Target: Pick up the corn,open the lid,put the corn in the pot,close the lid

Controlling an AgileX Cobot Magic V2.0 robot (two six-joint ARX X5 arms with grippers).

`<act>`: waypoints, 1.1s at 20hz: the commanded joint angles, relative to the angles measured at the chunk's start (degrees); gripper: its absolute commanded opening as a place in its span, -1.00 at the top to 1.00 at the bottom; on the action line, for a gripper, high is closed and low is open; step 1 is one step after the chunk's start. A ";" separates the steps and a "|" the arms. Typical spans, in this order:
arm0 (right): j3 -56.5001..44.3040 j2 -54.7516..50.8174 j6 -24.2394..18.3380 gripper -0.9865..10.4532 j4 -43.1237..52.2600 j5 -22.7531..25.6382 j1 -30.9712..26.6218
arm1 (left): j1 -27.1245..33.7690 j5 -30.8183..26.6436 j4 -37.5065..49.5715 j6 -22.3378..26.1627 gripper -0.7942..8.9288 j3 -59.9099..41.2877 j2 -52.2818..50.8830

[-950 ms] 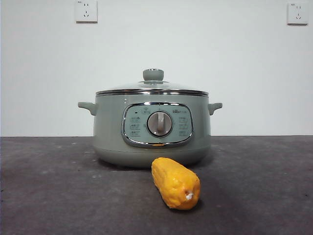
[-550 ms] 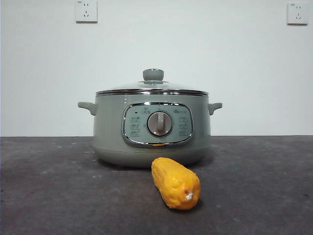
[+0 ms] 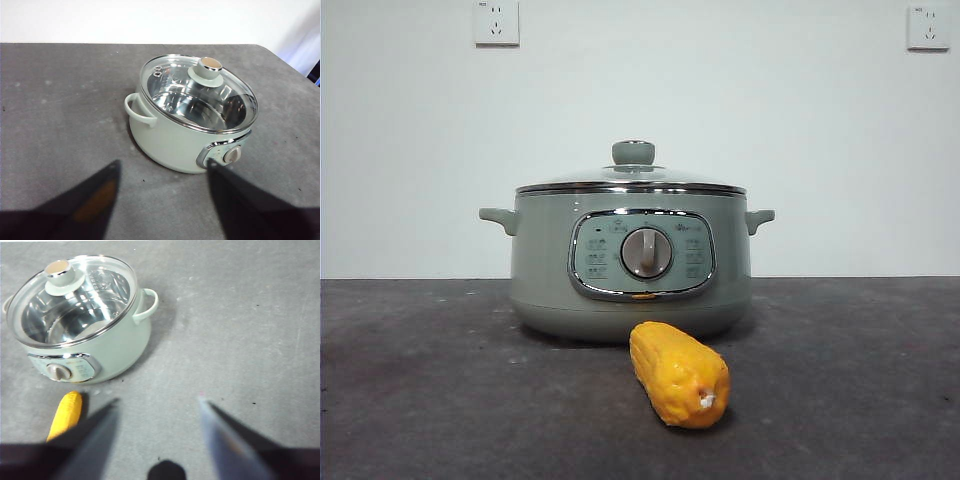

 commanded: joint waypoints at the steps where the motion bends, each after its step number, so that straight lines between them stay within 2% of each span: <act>1: 0.26 0.02 -0.26 -0.25 0.17 -0.70 0.02 | -0.13 0.20 0.42 0.77 -0.46 0.42 0.22; 5: 0.26 0.26 0.20 -0.25 0.04 -4.68 0.07 | -0.13 0.20 0.44 0.77 -0.46 0.42 0.24; 10: 0.26 4.42 2.93 -0.23 0.17 -13.86 0.46 | -0.13 0.17 0.44 0.77 -0.46 0.42 0.24; 13: 0.26 8.52 2.93 -0.21 -0.20 -15.93 4.76 | -0.13 0.17 0.44 0.77 -0.46 0.42 0.24; 16: 0.26 14.82 4.02 -0.21 0.70 -14.91 12.74 | -0.13 0.17 0.42 0.77 -0.46 0.42 0.24; 22: 0.26 24.81 6.67 -0.21 4.59 -5.97 25.09 | -0.13 0.20 0.39 0.72 -0.46 0.42 0.24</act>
